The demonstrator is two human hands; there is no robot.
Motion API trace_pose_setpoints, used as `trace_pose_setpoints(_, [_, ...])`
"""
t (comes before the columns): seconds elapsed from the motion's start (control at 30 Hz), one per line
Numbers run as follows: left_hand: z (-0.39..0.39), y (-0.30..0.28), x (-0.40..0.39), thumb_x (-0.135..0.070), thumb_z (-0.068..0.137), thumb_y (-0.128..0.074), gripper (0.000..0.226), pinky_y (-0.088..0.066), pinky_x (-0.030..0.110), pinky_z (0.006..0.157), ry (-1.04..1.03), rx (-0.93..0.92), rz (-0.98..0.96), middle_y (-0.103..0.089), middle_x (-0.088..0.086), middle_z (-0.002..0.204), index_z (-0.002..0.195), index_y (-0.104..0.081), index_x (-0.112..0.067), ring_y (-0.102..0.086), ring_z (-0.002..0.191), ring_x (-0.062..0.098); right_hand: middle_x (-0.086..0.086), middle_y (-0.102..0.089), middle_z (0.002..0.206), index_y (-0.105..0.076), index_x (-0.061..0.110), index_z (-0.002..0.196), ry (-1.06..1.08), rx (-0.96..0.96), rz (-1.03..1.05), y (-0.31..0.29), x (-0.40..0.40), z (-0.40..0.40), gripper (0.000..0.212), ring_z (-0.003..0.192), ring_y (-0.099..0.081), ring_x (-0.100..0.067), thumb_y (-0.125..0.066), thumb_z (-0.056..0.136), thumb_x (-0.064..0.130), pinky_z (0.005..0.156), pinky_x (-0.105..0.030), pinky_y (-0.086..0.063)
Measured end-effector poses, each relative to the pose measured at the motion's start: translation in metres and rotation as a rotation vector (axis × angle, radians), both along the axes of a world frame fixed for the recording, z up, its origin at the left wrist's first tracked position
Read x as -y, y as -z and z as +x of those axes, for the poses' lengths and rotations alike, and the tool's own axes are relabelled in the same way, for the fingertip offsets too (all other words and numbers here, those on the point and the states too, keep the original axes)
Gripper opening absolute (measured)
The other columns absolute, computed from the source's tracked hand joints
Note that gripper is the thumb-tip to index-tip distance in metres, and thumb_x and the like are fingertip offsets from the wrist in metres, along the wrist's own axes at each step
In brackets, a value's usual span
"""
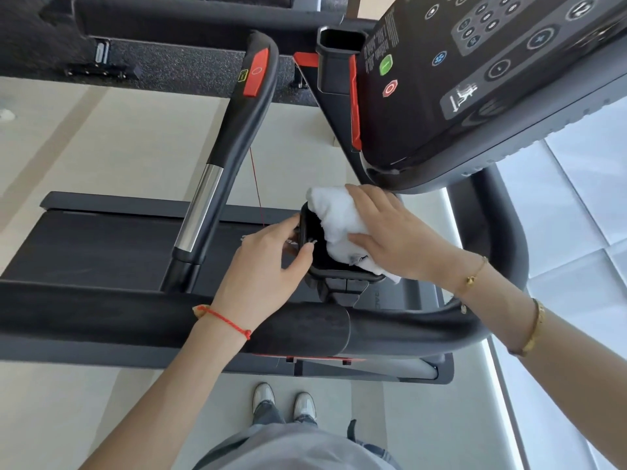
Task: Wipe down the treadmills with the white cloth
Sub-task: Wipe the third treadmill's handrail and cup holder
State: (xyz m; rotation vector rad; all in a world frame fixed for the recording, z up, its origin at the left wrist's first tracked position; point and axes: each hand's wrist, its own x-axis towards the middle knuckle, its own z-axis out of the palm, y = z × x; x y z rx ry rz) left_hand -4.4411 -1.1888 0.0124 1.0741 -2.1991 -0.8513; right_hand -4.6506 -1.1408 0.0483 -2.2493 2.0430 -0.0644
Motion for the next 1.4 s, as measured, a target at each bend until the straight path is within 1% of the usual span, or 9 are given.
trace_pose_setpoints(0.27, [0.000, 0.002, -0.001, -0.031, 0.092, -0.060, 0.036, -0.057, 0.041, 0.084, -0.017, 0.005, -0.002, -0.069, -0.003, 0.099, 0.127, -0.060, -0.023, -0.066, 0.089, 0.013, -0.007, -0.054, 0.119, -0.041, 0.010, 0.136, -0.030, -0.096, -0.073, 0.005, 0.031, 0.007, 0.050, 0.106, -0.054, -0.028, -0.042, 0.099, 0.044, 0.088, -0.037, -0.042])
trace_pose_setpoints(0.47, [0.000, 0.001, 0.000, -0.036, 0.091, -0.057, 0.037, -0.057, 0.031, 0.082, -0.019, -0.007, 0.005, -0.068, -0.011, 0.092, 0.127, -0.058, -0.033, -0.065, 0.083, 0.005, -0.013, -0.037, 0.140, -0.025, 0.010, 0.148, 0.219, 0.355, -0.007, 0.005, -0.009, 0.001, 0.057, 0.123, -0.043, -0.030, -0.050, 0.099, 0.024, 0.091, -0.020, -0.029])
trace_pose_setpoints(0.67, [0.000, 0.000, 0.000, -0.037, 0.092, -0.055, 0.042, -0.056, 0.029, 0.081, -0.002, 0.023, -0.020, -0.068, -0.009, 0.093, 0.132, -0.057, -0.027, -0.066, 0.083, 0.007, -0.016, -0.039, 0.141, -0.021, 0.008, 0.148, 0.510, 0.558, -0.002, 0.016, -0.034, 0.025, 0.058, 0.120, -0.048, -0.030, -0.045, 0.100, 0.027, 0.093, -0.036, -0.041])
trace_pose_setpoints(0.77, [-0.001, -0.001, 0.000, -0.036, 0.092, -0.056, 0.041, -0.057, 0.031, 0.081, -0.006, 0.013, -0.015, -0.068, -0.009, 0.093, 0.131, -0.058, -0.026, -0.065, 0.083, 0.006, -0.018, -0.046, 0.124, -0.033, -0.006, 0.132, 0.503, 0.470, 0.021, 0.011, -0.014, 0.016, 0.047, 0.097, -0.049, -0.026, -0.047, 0.100, 0.025, 0.067, -0.011, -0.032])
trace_pose_setpoints(0.9, [-0.001, -0.001, -0.001, -0.036, 0.091, -0.057, 0.041, -0.054, 0.024, 0.080, -0.019, 0.018, -0.015, -0.057, -0.026, 0.083, 0.130, -0.059, -0.026, -0.061, 0.076, -0.004, -0.007, -0.048, 0.104, -0.039, -0.002, 0.119, 0.520, 0.519, 0.031, 0.005, -0.005, 0.010, 0.034, 0.084, -0.046, -0.019, -0.049, 0.100, 0.024, 0.063, -0.017, -0.030])
trace_pose_setpoints(1.03, [-0.001, 0.001, 0.000, -0.040, 0.091, -0.054, 0.048, -0.056, 0.033, 0.087, -0.017, 0.016, 0.018, -0.068, -0.010, 0.100, 0.136, -0.055, -0.026, -0.066, 0.089, 0.005, 0.008, -0.033, 0.071, -0.037, 0.003, 0.108, 0.525, 0.451, -0.020, 0.019, -0.035, 0.019, 0.027, 0.056, -0.037, -0.005, -0.051, 0.099, 0.024, 0.056, -0.008, -0.038])
trace_pose_setpoints(1.17, [-0.001, 0.000, 0.000, -0.035, 0.092, -0.057, 0.046, -0.056, 0.037, 0.087, -0.027, 0.015, 0.006, -0.069, -0.008, 0.101, 0.137, -0.055, -0.025, -0.067, 0.089, 0.009, -0.012, -0.050, 0.109, -0.030, -0.006, 0.132, 0.432, 0.369, 0.017, 0.015, -0.028, 0.017, 0.051, 0.078, -0.050, -0.023, -0.051, 0.098, 0.026, 0.059, -0.024, -0.030])
trace_pose_setpoints(1.27, [-0.001, 0.000, -0.001, -0.034, 0.092, -0.056, 0.044, -0.057, 0.038, 0.084, -0.019, 0.017, 0.017, -0.069, -0.008, 0.096, 0.136, -0.055, -0.030, -0.066, 0.085, 0.009, -0.016, -0.038, 0.138, -0.023, -0.001, 0.143, 0.346, 0.276, -0.009, 0.008, -0.016, 0.015, 0.060, 0.111, -0.048, -0.033, -0.052, 0.098, 0.026, 0.068, -0.019, -0.019])
trace_pose_setpoints(1.4, [-0.002, 0.000, -0.001, -0.032, 0.093, -0.056, 0.040, -0.057, 0.040, 0.083, 0.001, 0.014, 0.022, -0.069, -0.006, 0.094, 0.133, -0.055, -0.032, -0.066, 0.085, 0.010, -0.013, -0.040, 0.141, -0.028, 0.003, 0.144, 0.164, -0.014, -0.065, 0.010, 0.005, 0.013, 0.059, 0.127, -0.039, -0.030, -0.046, 0.100, 0.037, 0.102, -0.028, -0.026])
